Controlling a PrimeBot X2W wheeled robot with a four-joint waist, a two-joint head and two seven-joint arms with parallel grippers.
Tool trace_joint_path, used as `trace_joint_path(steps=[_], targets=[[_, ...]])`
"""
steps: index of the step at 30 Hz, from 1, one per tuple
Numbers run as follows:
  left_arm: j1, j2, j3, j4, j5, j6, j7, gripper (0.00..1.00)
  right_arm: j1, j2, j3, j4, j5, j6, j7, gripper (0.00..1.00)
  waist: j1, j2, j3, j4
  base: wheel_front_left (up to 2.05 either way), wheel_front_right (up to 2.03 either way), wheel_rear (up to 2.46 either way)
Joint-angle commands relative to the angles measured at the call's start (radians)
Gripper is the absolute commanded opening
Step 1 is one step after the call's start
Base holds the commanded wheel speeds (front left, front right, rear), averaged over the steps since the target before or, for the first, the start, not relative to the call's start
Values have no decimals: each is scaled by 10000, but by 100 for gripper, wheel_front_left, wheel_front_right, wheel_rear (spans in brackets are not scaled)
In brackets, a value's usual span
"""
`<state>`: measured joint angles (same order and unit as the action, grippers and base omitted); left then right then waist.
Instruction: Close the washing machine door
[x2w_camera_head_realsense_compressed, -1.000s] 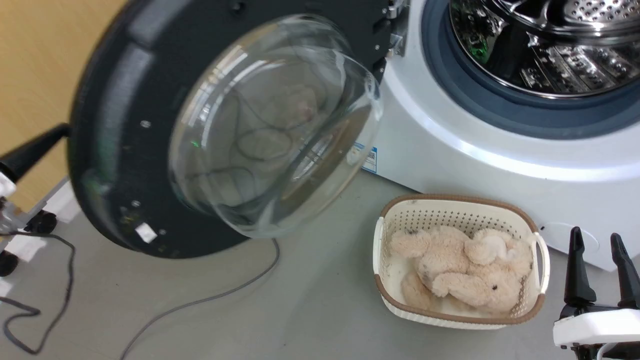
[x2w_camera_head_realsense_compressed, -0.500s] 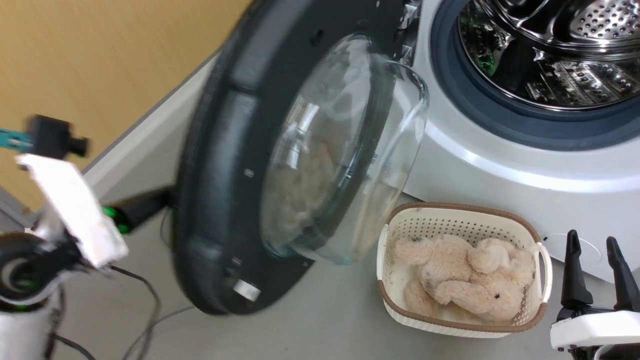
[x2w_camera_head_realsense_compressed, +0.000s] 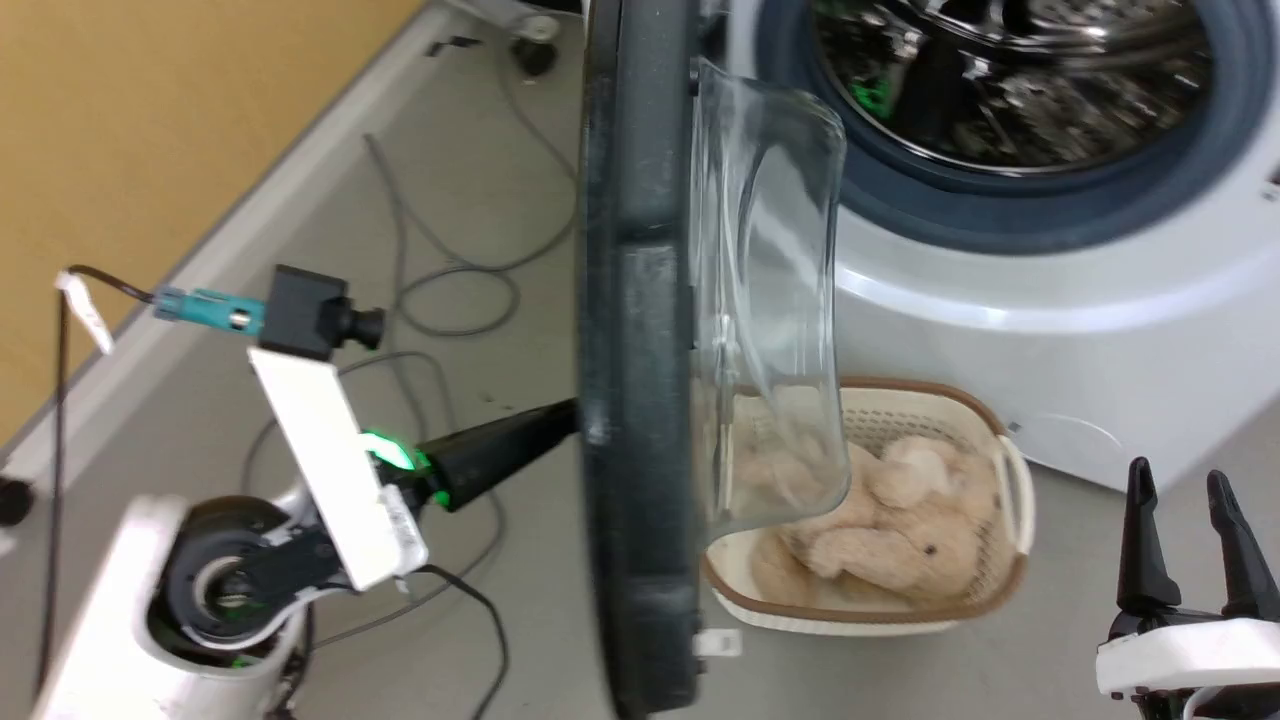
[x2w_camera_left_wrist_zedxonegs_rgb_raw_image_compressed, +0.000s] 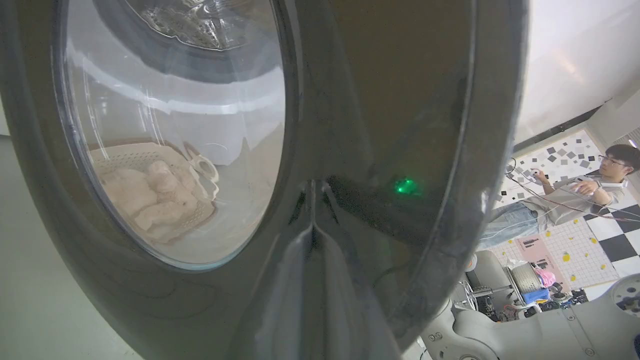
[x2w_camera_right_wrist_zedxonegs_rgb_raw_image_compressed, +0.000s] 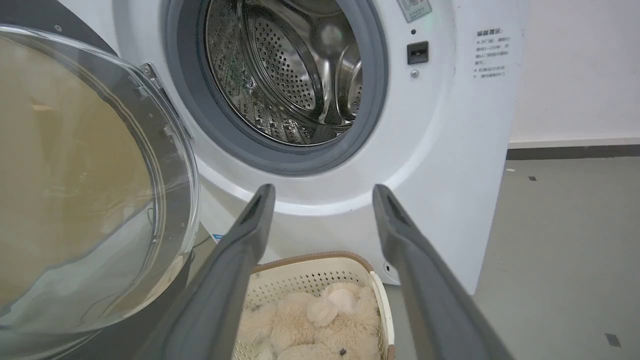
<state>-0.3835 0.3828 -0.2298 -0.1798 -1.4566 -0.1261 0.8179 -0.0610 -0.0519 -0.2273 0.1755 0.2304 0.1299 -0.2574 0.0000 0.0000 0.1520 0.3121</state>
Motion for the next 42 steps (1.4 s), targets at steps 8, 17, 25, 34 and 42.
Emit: trace_joint_path(steps=[8,17,25,34,42], targets=[[-100,-671,-528,-134,81,-46,-898,0,-275,17,45,14,152,8,-44,100,0,0,305,-1249,0,0,0],[-574,-1380,-1268,413,149,-46,-2495,0,-471,17,87,-4,251,8,-44,100,0,0,606,-2513,0,0,0],[-789,-1563,-1883,864,182,-46,-3743,0,-511,17,129,-14,330,8,-44,100,0,0,765,-3096,0,0,0],[-834,-1197,-2843,1039,416,-46,-5215,0,-447,17,68,26,355,8,-44,100,0,0,622,-3149,0,0,0],[-842,160,-3701,2164,3591,-46,-8919,0,-281,17,-53,-181,346,8,-44,100,0,0,-38,-2767,0,0,0]])
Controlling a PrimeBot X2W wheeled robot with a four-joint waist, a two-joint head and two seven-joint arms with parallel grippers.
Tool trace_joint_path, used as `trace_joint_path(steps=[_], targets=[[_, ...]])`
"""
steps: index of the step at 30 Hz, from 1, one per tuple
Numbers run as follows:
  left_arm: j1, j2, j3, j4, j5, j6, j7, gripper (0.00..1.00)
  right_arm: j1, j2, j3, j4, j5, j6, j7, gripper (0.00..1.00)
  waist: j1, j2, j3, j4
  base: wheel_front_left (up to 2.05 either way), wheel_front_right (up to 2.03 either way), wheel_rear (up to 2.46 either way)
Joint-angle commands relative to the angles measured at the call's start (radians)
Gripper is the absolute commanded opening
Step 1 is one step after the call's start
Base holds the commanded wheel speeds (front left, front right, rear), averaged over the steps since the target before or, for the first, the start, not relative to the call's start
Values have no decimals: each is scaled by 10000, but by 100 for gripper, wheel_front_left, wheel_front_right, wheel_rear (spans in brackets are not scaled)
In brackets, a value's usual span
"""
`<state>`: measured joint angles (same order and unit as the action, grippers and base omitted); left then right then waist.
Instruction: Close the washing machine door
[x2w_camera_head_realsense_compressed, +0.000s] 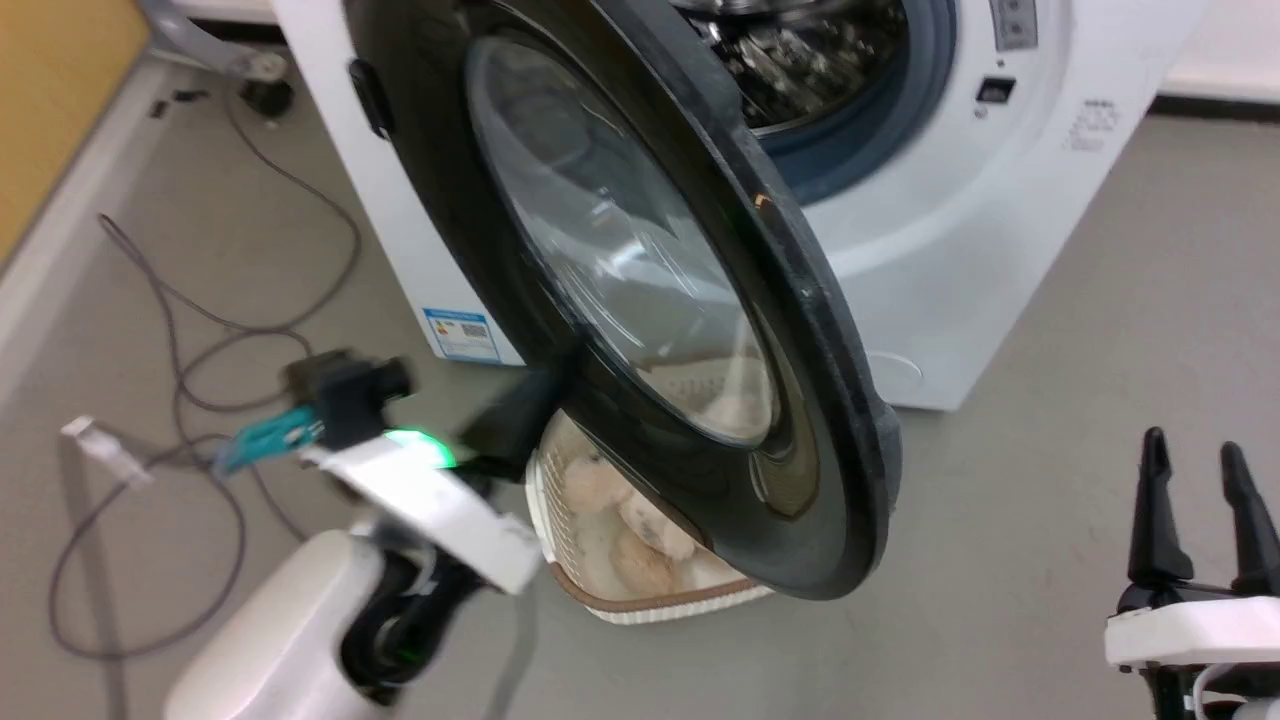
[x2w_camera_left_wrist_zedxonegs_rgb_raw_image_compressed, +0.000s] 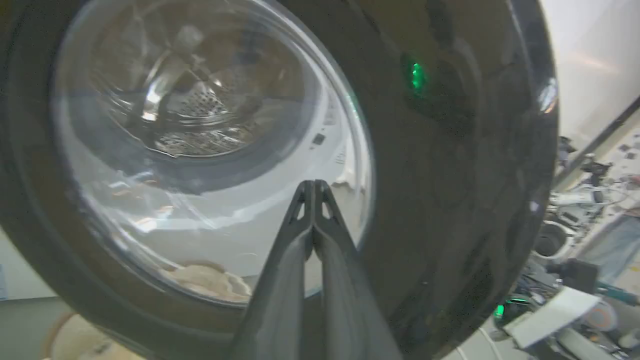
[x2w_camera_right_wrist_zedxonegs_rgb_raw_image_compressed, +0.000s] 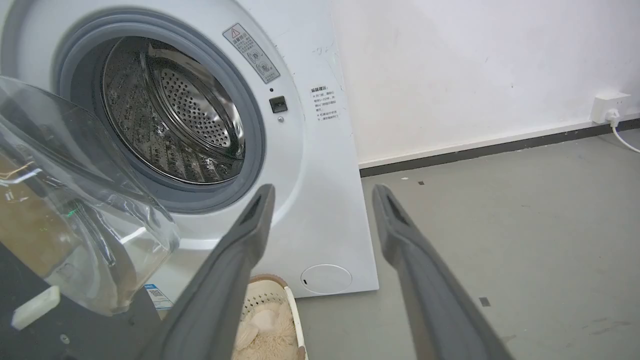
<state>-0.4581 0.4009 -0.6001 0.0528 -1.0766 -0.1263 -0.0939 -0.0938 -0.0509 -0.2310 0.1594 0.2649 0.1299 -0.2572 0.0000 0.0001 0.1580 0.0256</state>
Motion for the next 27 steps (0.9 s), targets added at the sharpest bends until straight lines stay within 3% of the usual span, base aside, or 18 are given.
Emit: trace_joint_path(steps=[1,4,7,9,13,15,20,27], targets=[[-120,137,12,241,412,-36,-333,0,63,7,-51,-65,15,8,-46,100,0,-1,-177,154,0,0,0],[-226,298,158,1081,2077,671,-1379,0,66,7,-118,-239,31,8,-46,100,0,-1,-361,305,0,0,0],[-268,455,508,1218,3844,1789,-1648,0,14,7,-195,-496,29,8,-46,100,0,-1,-474,425,0,0,0],[-98,313,1161,785,4722,2534,-1669,0,-55,7,-187,-751,-120,8,-46,100,0,-1,-507,491,0,0,0],[778,-35,2595,-275,6191,3625,-1675,0,-251,7,-81,-1383,-499,8,-46,100,0,-1,-546,639,0,0,0],[1262,-258,3147,-588,6638,3952,-1676,100,-389,7,-48,-1685,-560,8,-46,100,0,-1,-561,690,0,0,0],[2199,-489,4014,-890,7725,4352,-1677,100,-803,7,55,-2415,-659,8,-46,100,0,-1,-609,837,0,0,0],[3333,-1104,4657,-953,8505,4469,-1678,100,-1346,7,864,-3621,-419,8,-46,100,0,-1,-712,1003,0,0,0]])
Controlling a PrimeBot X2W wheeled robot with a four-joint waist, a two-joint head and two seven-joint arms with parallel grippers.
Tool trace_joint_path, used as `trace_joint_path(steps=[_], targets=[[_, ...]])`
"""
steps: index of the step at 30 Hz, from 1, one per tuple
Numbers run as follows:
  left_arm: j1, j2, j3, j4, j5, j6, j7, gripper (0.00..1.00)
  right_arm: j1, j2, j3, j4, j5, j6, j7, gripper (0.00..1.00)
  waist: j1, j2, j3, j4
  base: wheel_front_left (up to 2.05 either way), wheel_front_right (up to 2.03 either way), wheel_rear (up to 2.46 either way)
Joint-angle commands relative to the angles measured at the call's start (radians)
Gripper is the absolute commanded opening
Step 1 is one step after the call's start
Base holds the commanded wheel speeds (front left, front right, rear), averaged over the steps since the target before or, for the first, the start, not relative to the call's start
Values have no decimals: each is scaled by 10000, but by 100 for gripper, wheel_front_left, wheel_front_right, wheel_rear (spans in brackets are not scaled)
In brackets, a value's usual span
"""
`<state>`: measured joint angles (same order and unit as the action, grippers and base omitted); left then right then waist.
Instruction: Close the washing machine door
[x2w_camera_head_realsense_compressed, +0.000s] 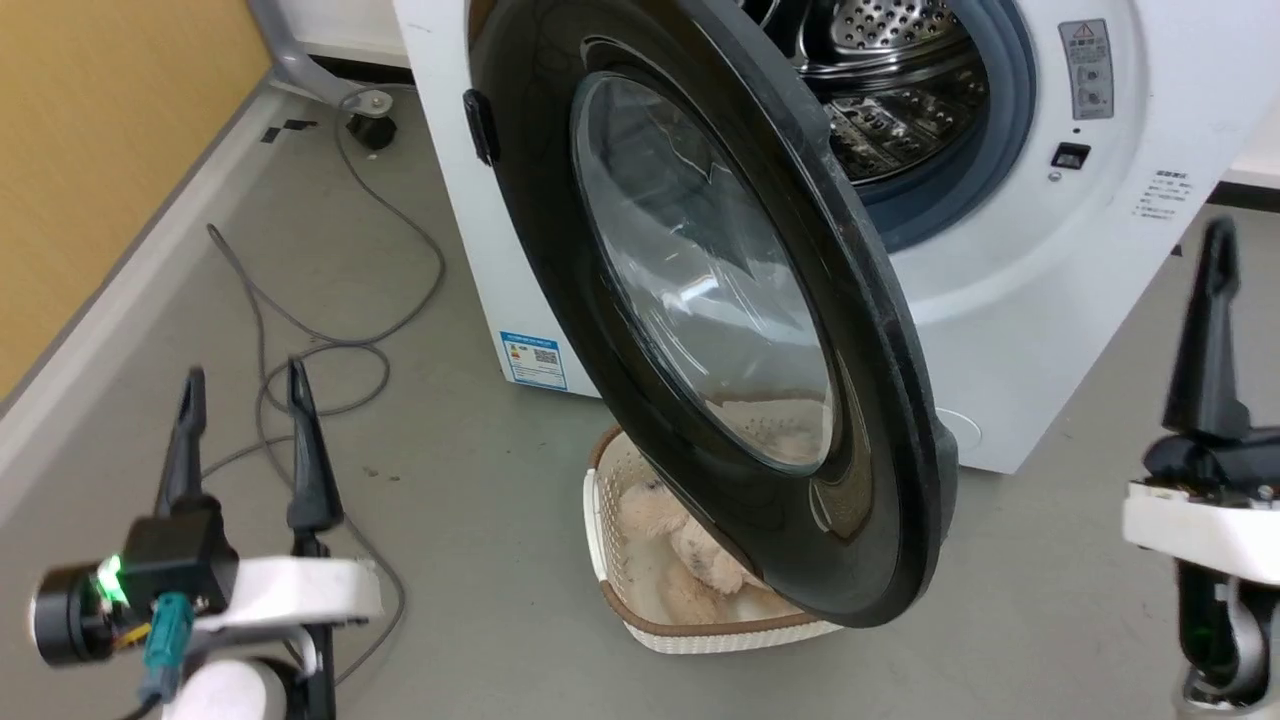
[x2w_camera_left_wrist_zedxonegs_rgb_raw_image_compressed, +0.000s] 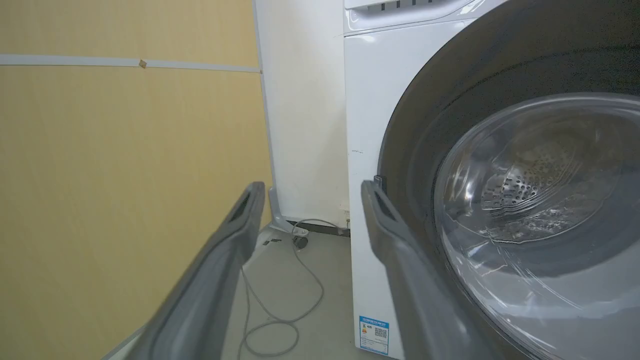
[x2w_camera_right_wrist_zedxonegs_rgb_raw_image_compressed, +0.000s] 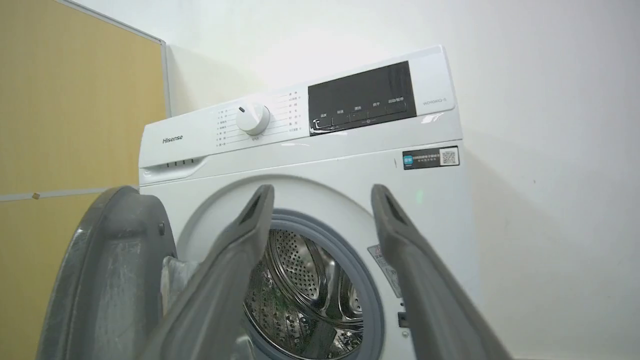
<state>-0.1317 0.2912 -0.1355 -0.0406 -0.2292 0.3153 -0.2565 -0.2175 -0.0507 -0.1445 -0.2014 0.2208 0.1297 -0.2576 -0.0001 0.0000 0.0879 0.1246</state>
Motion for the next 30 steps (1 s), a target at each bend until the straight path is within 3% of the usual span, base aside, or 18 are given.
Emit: trace_joint_path(steps=[1,4,5,6,7,13,17,23,30], targets=[[194,-110,93,1,73,19,-52,100,-169,5,178,-170,48,10,-42,100,1,0,-29,40,0,0,0],[544,-386,327,35,238,-99,-52,100,-312,5,729,-655,170,10,-42,100,1,0,-98,122,0,0,0],[647,-466,397,67,280,-167,-52,100,-361,5,953,-826,181,10,-42,78,1,0,-120,153,0,0,0],[740,-545,455,88,329,-240,-52,100,-416,5,1188,-1001,212,10,-42,33,1,0,-139,182,0,0,0],[825,-626,498,113,382,-313,-52,100,-458,5,1412,-1153,249,10,-42,1,1,0,-160,215,0,0,0],[1111,-1054,781,215,665,-710,-52,100,-748,-29,2803,-1945,274,10,-42,0,1,0,-250,390,0,0,0],[1174,-1268,966,267,846,-954,-53,100,-749,-382,3836,-2124,363,10,-42,0,1,0,-305,458,0,0,0],[1263,-1547,1229,292,1070,-1217,-53,100,-389,-1191,5344,-1750,84,10,-42,0,1,0,-361,432,0,0,0],[1240,-1775,1490,256,1286,-1467,-53,100,493,-1684,6171,-1012,-372,10,-42,0,1,0,-255,305,0,0,0]])
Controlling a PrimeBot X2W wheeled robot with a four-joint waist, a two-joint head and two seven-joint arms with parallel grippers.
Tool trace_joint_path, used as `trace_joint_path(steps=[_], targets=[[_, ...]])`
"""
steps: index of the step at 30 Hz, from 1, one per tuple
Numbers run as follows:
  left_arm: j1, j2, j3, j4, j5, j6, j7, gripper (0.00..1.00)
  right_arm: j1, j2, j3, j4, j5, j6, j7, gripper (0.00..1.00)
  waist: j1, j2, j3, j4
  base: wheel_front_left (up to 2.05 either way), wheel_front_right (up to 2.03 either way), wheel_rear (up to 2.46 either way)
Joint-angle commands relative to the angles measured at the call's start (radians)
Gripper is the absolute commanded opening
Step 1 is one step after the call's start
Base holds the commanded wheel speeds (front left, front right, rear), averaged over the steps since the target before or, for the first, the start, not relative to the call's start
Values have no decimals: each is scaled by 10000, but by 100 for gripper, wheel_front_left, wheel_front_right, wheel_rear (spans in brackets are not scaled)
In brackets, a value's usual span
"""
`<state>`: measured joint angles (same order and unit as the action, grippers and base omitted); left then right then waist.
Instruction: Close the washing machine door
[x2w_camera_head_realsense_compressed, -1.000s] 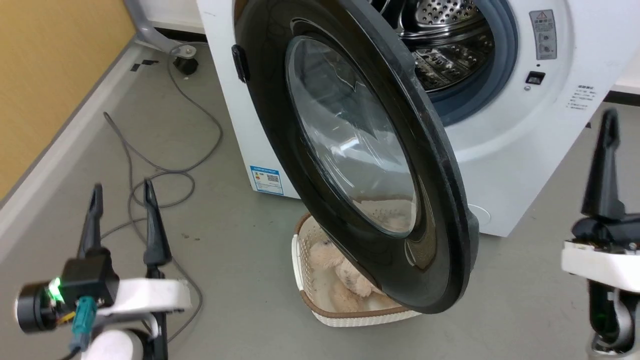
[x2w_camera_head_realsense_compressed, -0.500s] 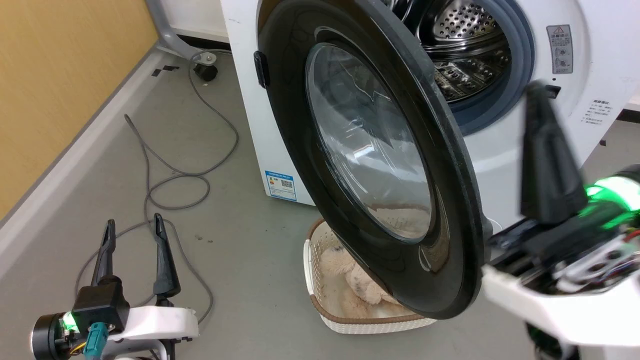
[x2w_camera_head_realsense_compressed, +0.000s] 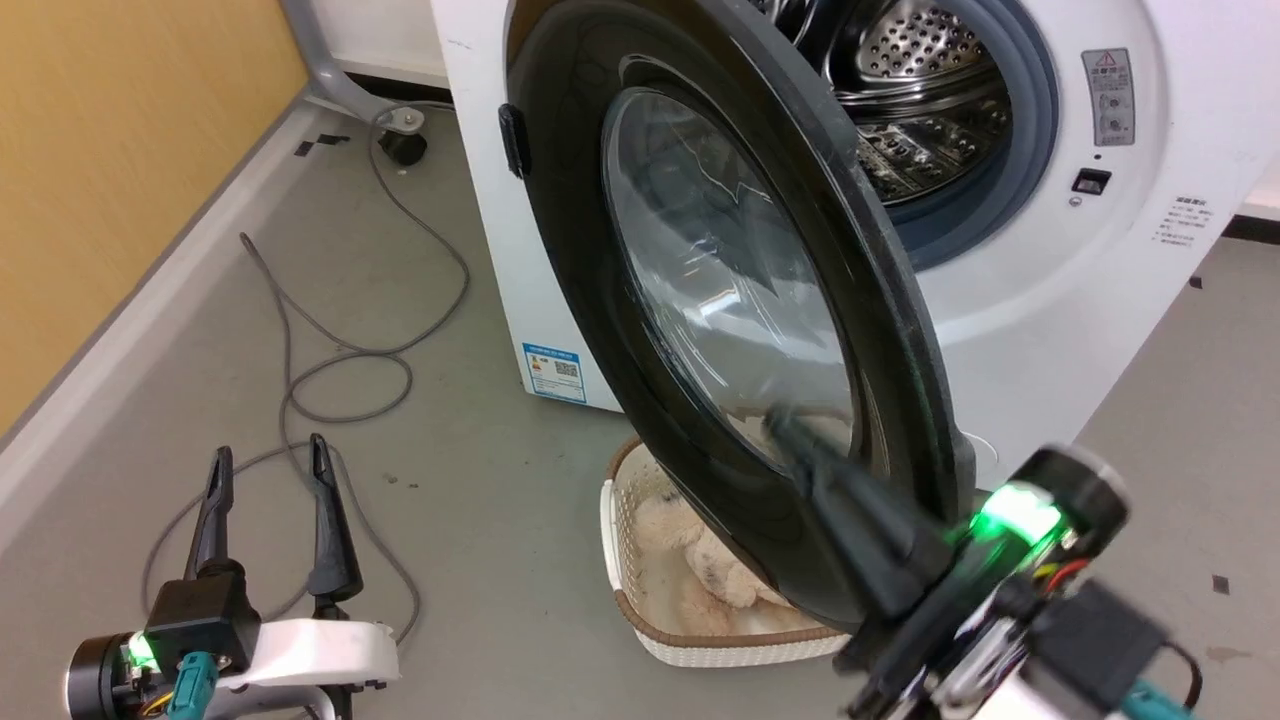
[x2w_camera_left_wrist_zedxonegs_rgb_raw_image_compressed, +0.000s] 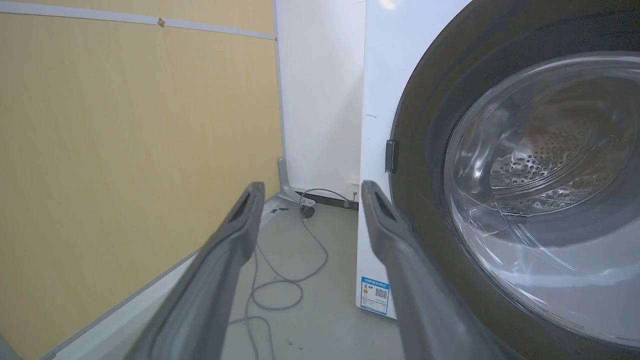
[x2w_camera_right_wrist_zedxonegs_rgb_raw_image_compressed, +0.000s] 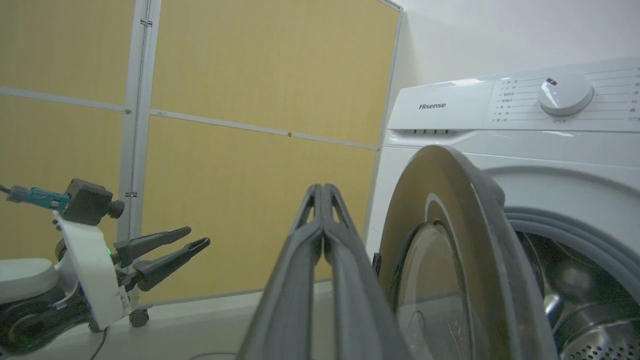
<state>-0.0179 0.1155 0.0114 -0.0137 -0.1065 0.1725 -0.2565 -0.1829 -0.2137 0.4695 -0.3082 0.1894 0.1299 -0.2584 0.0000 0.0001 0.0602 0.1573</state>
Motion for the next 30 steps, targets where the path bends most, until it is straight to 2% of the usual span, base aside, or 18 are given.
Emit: trace_joint_path(steps=[1,10,22,30], targets=[[100,-47,56,-27,87,-62,-53,100,286,-94,85,194,-121,8,-34,0,0,-1,52,-47,0,0,0],[-24,-263,262,-129,278,-257,-53,100,957,-584,159,1222,-574,8,-34,0,0,-1,445,-280,0,0,0],[-305,-443,303,-229,473,-496,-53,100,1021,-580,-1169,2138,-651,8,-34,0,0,-1,1025,-547,0,0,0],[-677,-522,195,-319,565,-591,-53,100,355,-593,-2320,2740,-821,8,-34,0,0,-1,1639,-632,0,0,0]])
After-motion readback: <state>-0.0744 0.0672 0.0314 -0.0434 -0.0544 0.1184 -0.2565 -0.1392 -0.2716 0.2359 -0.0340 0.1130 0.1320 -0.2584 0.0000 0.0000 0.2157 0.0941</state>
